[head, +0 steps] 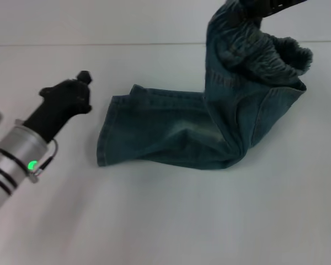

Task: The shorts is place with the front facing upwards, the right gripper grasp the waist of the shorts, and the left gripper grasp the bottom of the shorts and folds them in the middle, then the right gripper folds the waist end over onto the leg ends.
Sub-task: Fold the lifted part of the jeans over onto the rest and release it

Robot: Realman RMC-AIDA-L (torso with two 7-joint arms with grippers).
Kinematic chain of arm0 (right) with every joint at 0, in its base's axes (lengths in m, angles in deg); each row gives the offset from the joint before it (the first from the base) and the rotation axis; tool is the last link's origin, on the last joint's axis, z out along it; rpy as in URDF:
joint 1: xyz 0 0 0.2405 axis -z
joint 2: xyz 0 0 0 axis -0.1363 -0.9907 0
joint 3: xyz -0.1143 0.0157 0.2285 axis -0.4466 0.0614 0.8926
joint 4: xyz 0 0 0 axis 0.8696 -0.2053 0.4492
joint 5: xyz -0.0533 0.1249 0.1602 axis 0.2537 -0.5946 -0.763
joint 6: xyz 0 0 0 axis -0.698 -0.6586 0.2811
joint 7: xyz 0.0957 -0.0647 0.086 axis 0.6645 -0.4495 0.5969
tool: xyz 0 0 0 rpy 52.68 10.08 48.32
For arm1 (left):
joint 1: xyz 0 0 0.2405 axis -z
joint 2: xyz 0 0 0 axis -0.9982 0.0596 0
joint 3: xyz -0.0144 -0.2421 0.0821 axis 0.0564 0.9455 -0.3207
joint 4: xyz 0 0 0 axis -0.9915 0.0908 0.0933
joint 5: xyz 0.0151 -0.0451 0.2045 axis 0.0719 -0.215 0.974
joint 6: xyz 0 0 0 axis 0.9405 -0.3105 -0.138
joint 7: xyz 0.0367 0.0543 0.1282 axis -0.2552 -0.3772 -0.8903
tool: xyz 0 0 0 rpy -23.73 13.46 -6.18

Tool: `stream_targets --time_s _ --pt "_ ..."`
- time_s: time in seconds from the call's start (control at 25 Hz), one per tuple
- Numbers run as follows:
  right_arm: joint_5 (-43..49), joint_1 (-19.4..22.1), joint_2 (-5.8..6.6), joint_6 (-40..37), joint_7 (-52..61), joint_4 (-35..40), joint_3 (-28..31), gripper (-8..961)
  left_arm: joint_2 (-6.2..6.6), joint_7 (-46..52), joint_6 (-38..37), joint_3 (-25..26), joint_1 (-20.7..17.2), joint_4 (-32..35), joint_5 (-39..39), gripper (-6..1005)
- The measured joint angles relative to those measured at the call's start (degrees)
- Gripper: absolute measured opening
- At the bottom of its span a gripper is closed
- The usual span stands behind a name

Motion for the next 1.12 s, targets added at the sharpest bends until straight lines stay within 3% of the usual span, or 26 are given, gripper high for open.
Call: stream_targets --time_s 0.16,0.2,0.28,0.36,0.52,0.68,1.12 --pt "0.0 -2.6 -0.38 2.7 -0.7 -3.5 -3.5 126 0.54 12.6 -4.0 -8.6 -2.7 9.5 0.8 0" --pt "0.0 -3.7 -0.67 4.0 -1.0 -4.7 -5.1 128 0.54 12.6 -4.0 -8.6 -2.7 9.5 0.8 -1" --pt "0.0 -4.4 -0.88 4.8 -1.2 -5.2 -6.0 132 1.87 25.0 -10.3 -17.5 -6.3 20.1 4.9 -1" --pt "0.1 -5.7 -1.24 6.4 -1.5 -6.7 -7.8 136 2.48 29.7 -13.3 -18.7 -7.7 23.9 8.0 -1" --pt "0.4 -8.2 -2.26 9.2 -2.4 -9.9 -11.9 144 3.28 33.6 -19.5 -17.1 -10.5 28.2 12.5 -1" --pt "1.7 -11.3 -4.10 12.6 -4.1 -14.0 -15.0 152 3.00 33.4 -20.6 -15.6 -12.5 28.7 12.9 0" --pt "7.1 -16.6 -10.92 18.7 -6.5 -19.6 -19.1 174 2.53 32.8 -21.0 -14.8 -14.1 29.1 13.1 -1"
